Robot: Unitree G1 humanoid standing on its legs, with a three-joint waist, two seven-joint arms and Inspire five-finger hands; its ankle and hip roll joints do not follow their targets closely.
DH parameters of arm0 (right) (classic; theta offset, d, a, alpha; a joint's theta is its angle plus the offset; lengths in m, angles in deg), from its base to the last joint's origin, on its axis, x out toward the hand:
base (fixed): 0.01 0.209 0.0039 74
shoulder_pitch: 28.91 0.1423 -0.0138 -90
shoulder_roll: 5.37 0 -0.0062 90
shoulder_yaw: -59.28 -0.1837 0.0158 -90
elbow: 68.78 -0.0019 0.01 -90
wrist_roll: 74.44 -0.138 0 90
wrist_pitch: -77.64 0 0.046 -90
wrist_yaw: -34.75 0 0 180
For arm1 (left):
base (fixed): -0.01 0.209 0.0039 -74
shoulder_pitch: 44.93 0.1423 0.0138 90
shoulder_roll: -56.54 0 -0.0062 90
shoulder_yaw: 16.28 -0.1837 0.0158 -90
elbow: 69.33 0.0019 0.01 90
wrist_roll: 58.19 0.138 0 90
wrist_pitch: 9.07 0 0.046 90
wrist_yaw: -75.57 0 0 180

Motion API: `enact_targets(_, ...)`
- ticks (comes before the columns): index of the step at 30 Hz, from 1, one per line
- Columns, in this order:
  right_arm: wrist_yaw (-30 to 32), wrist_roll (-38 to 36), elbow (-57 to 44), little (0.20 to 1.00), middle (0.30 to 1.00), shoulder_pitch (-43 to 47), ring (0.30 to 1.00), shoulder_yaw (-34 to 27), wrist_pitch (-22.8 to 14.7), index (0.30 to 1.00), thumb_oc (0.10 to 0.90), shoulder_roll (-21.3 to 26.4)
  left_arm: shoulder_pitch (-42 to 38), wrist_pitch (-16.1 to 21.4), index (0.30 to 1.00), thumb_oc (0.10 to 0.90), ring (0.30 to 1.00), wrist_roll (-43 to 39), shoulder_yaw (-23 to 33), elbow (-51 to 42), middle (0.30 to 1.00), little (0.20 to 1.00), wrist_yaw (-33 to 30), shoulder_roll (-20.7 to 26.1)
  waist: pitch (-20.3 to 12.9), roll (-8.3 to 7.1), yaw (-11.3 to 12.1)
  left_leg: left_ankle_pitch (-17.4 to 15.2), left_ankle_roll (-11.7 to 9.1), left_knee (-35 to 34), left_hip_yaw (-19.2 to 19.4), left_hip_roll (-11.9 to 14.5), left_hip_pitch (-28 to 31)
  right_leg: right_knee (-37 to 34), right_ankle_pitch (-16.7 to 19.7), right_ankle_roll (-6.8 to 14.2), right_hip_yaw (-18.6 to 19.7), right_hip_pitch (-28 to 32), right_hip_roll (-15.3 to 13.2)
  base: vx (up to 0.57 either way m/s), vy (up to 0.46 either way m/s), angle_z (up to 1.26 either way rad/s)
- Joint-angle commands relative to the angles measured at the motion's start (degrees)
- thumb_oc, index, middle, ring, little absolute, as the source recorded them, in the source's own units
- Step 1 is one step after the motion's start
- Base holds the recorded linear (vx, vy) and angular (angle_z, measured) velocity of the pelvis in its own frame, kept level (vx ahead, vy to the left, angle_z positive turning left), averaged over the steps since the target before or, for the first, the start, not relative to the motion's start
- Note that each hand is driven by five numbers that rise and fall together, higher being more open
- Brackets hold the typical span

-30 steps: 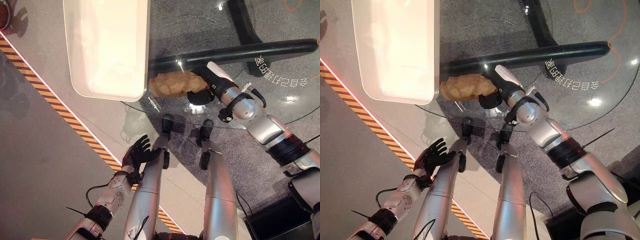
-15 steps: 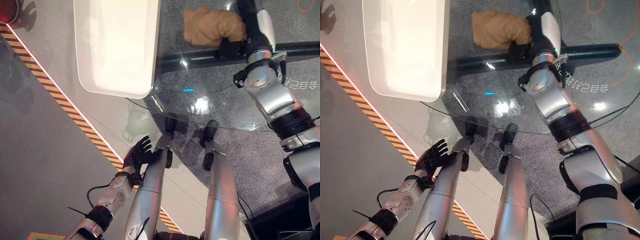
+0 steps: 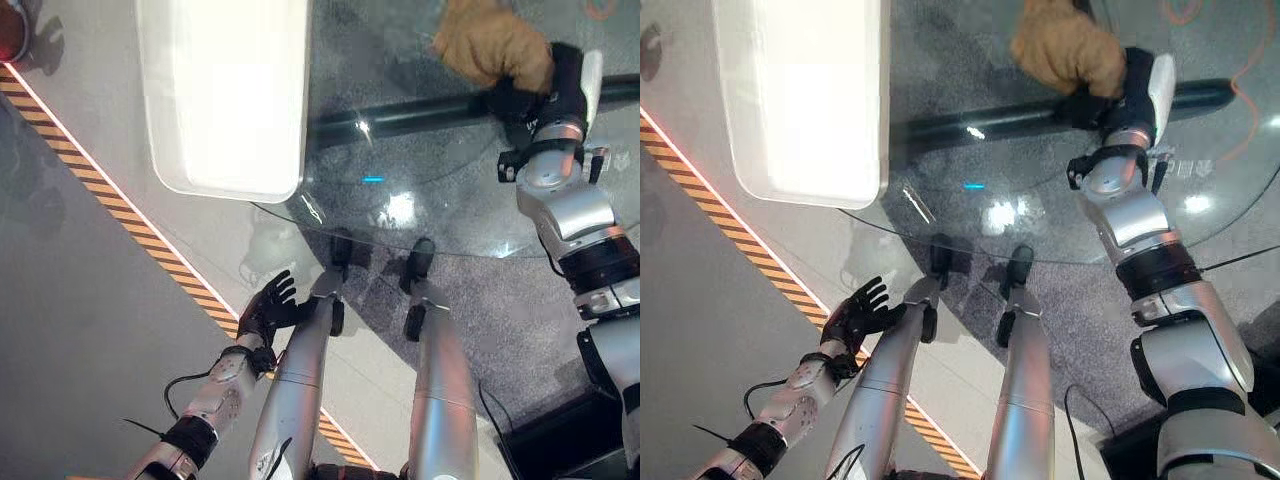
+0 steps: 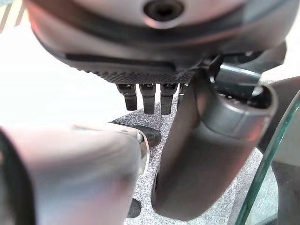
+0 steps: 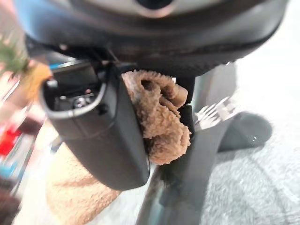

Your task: Wipe the table with a cloth and put it in the basket.

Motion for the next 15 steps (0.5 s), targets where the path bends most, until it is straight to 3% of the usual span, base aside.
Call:
enact_targets(1, 6.8, -2.3, -3.8, 0.2, 0.3, -6.3, 0.3, -3.7, -0.7, 0.3, 0.1, 10.0, 6.7, 1.5, 0.9, 0.8, 0.9, -0.8, 0.2, -2.1, 0.9, 0.9, -0.6, -1.1, -1.1, 3.04, -1.5, -7.4, 0.2, 0.3, -0.5, -2.0, 4.2, -2.7, 0.2, 0.4, -2.3, 1.7, 4.3, -0.05, -0.03, -0.08)
enact_targets(3, 7.5, -3.1, -4.6, 0.2, 0.3, -7.6, 0.3, -5.4, -1.2, 0.3, 0.1, 10.4, 5.7, 1.6, 0.9, 0.8, 0.9, -0.6, 1.0, -2.0, 0.9, 0.9, -0.5, -1.1, -1.1, 2.76, -1.9, -5.7, 0.5, -0.3, 0.0, -2.0, 2.4, -3.6, 1.9, 0.1, -2.5, 0.0, 4.2, -0.03, -0.031, -0.09)
enact_targets(4, 8.3, -3.9, -5.3, 0.2, 0.3, -10.9, 0.3, -6.8, -1.6, 0.3, 0.1, 10.1, 6.8, 1.7, 0.9, 0.8, 0.9, -0.6, 0.9, -2.2, 0.9, 0.9, -0.8, -1.2, -1.1, 2.77, -2.2, -7.4, 0.2, 0.1, -0.2, -1.8, 4.3, -2.9, 0.3, 0.5, -2.0, 1.6, 4.5, 0.04, -0.035, -0.12)
enact_targets(8, 9.3, -4.8, -6.5, 0.2, 0.3, -15.7, 0.3, -10.1, -3.8, 0.3, 0.1, 9.6, 6.9, 2.6, 0.9, 0.8, 0.9, -1.1, 1.9, -2.4, 0.9, 0.9, -1.3, -1.1, -1.1, 2.57, -3.0, -7.5, 0.2, -0.1, 0.1, -1.7, 4.7, -3.3, 0.5, 0.6, -1.7, 1.9, 4.6, -0.01, -0.038, -0.08)
enact_targets(9, 9.2, -4.5, -7.5, 0.2, 0.3, -16.2, 0.3, -11.1, -4.4, 0.3, 0.1, 9.4, 5.7, 3.1, 0.9, 0.8, 0.9, -1.1, 2.7, -2.6, 0.9, 0.9, -1.7, -1.0, -1.1, 2.36, -3.3, -5.8, 0.4, -0.6, 0.6, -1.7, 2.8, -4.2, 2.2, 0.3, -1.8, 0.2, 4.5, -0.01, -0.027, -0.1)
enact_targets(10, 9.1, -4.4, -7.7, 0.2, 0.3, -17.6, 0.3, -11.0, -4.7, 0.3, 0.1, 9.0, 6.6, 3.4, 0.9, 0.8, 0.9, -1.2, 2.4, -2.6, 0.9, 0.9, -1.9, -1.1, -1.1, 2.46, -3.3, -7.4, 0.2, -0.3, 0.2, -1.7, 4.8, -3.6, 0.6, 0.7, -1.4, 2.0, 4.8, -0.01, -0.02, -0.1)
enact_targets(12, 9.2, -4.2, -9.5, 0.2, 0.3, -19.3, 0.3, -11.8, -5.3, 0.3, 0.1, 8.4, 6.6, 5.7, 0.9, 0.8, 0.9, -1.9, 3.2, -3.3, 0.9, 0.9, -2.9, -1.3, -1.1, 2.43, -3.6, -7.4, 0.2, -0.3, 0.3, -1.6, 5.0, -3.6, 0.6, 0.6, -1.2, 2.1, 4.9, -0.01, -0.01, -0.08)
enact_targets(13, 9.1, -4.1, -10.7, 0.2, 0.3, -19.5, 0.3, -12.5, -5.9, 0.3, 0.1, 8.1, 5.7, 7.2, 0.9, 0.8, 0.9, -2.7, 4.4, -4.2, 0.9, 0.9, -3.6, -1.4, -1.1, 2.3, -3.8, -5.7, 0.4, -0.7, 0.8, -1.7, 3.2, -4.3, 2.2, 0.2, -1.4, 0.4, 4.8, 0.0, -0.004, -0.07)
enact_targets(15, 8.8, -3.9, -12.9, 0.2, 0.3, -22.3, 0.3, -13.0, -7.0, 0.3, 0.1, 6.9, 6.9, 9.7, 0.9, 0.8, 0.9, -3.5, 5.5, -6.2, 0.9, 0.9, -5.0, -1.6, -1.1, 2.35, -3.8, -7.4, 0.1, -0.5, 0.5, -1.6, 5.5, -3.6, 0.2, 0.5, -1.1, 2.5, 5.1, -0.01, -0.012, -0.05)
